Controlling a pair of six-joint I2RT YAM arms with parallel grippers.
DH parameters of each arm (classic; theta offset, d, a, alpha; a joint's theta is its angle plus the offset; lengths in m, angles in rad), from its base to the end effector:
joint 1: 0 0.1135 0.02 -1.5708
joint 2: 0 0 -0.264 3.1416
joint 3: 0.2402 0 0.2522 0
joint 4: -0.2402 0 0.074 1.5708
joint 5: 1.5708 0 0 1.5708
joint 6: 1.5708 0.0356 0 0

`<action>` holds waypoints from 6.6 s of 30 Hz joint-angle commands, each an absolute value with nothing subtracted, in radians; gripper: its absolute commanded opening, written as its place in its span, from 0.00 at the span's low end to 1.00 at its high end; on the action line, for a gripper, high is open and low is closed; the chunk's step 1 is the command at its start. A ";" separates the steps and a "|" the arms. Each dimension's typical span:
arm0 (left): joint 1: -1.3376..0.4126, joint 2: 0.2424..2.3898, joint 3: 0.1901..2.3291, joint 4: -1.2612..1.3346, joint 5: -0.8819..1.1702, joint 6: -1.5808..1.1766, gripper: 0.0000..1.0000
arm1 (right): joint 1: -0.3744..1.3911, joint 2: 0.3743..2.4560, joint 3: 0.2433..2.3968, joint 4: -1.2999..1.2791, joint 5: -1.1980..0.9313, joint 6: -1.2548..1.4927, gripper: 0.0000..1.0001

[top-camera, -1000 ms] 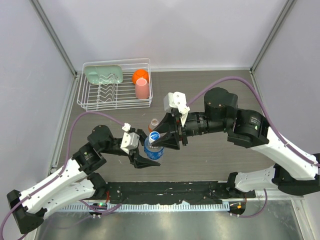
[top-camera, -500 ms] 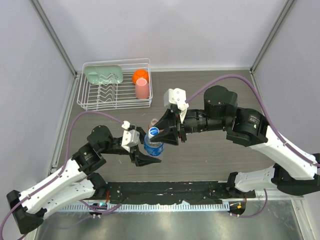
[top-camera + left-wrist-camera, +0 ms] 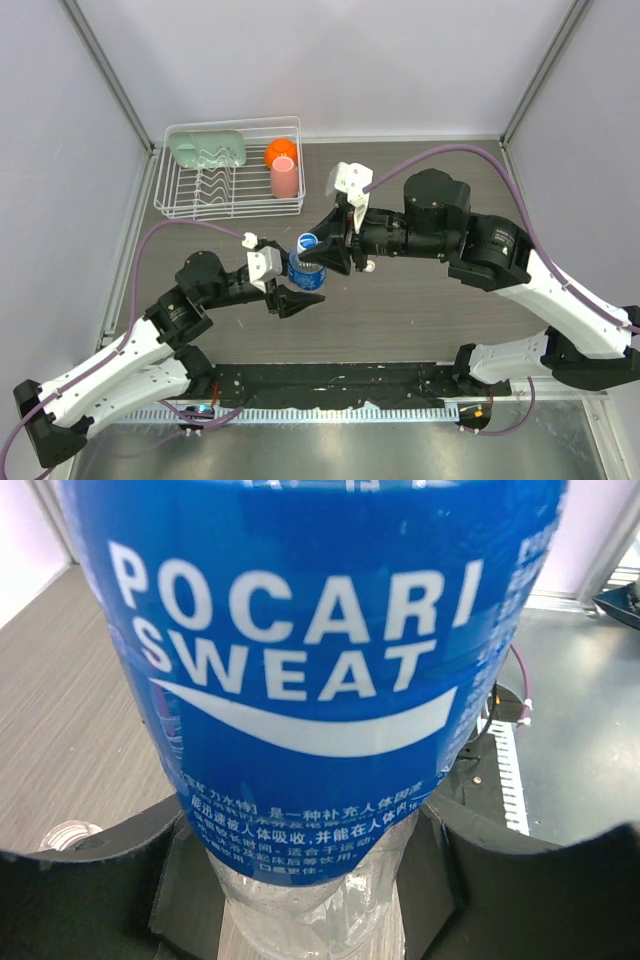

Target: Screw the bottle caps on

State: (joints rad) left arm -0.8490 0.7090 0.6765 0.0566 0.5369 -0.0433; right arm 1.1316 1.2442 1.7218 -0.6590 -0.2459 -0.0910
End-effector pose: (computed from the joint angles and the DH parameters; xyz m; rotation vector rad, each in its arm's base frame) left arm 0.0993 -0.1404 0.3399 1.0416 1.2946 -1.1038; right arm 0.0908 0.2137 0.5098 -1.2114 1.3983 0.9597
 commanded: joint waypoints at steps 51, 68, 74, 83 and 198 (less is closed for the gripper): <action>-0.830 0.701 0.726 0.009 0.940 -0.064 0.02 | 1.147 1.295 1.893 -0.781 -0.546 -0.215 0.54; -0.825 0.695 0.719 0.058 0.801 -0.069 0.00 | 1.147 1.328 1.899 -0.866 -0.459 -0.193 0.16; -0.819 0.701 0.724 0.130 0.603 -0.052 0.00 | 1.147 1.331 1.832 -0.861 -0.275 -0.138 0.01; -0.816 0.698 0.715 0.189 0.368 0.028 0.00 | 1.147 1.347 1.786 -0.831 -0.014 -0.006 0.01; -0.801 0.701 0.828 -0.127 1.023 0.081 0.00 | 1.262 1.279 1.732 -0.607 -0.321 -0.051 0.04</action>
